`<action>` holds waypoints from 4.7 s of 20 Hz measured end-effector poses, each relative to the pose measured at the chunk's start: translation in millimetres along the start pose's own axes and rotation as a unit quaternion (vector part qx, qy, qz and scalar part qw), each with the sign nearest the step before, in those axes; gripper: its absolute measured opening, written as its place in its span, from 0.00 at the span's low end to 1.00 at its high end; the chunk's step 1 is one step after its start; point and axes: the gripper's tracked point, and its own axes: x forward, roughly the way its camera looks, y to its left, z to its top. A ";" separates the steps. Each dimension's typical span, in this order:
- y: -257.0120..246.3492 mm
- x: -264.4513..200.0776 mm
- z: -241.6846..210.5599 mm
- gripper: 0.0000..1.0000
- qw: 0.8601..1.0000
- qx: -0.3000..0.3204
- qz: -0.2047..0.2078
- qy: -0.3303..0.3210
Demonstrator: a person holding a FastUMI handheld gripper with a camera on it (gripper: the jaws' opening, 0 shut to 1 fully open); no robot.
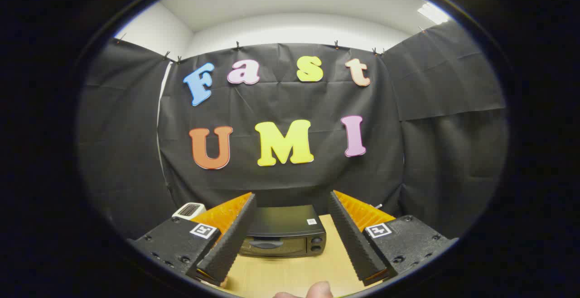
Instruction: Open the toaster oven, put the food inside, and close the toaster oven door.
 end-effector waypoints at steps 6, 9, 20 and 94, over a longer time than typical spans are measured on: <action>-9.4 -3.0 -1.7 1.00 1.000 0.001 -0.007 0.005; -10.4 -2.4 -1.8 1.00 1.000 0.001 -0.005 0.007; -14.6 6.7 -8.8 1.00 1.000 0.007 0.001 0.019; 27.8 38.7 -324.0 1.00 0.922 -0.055 0.154 0.351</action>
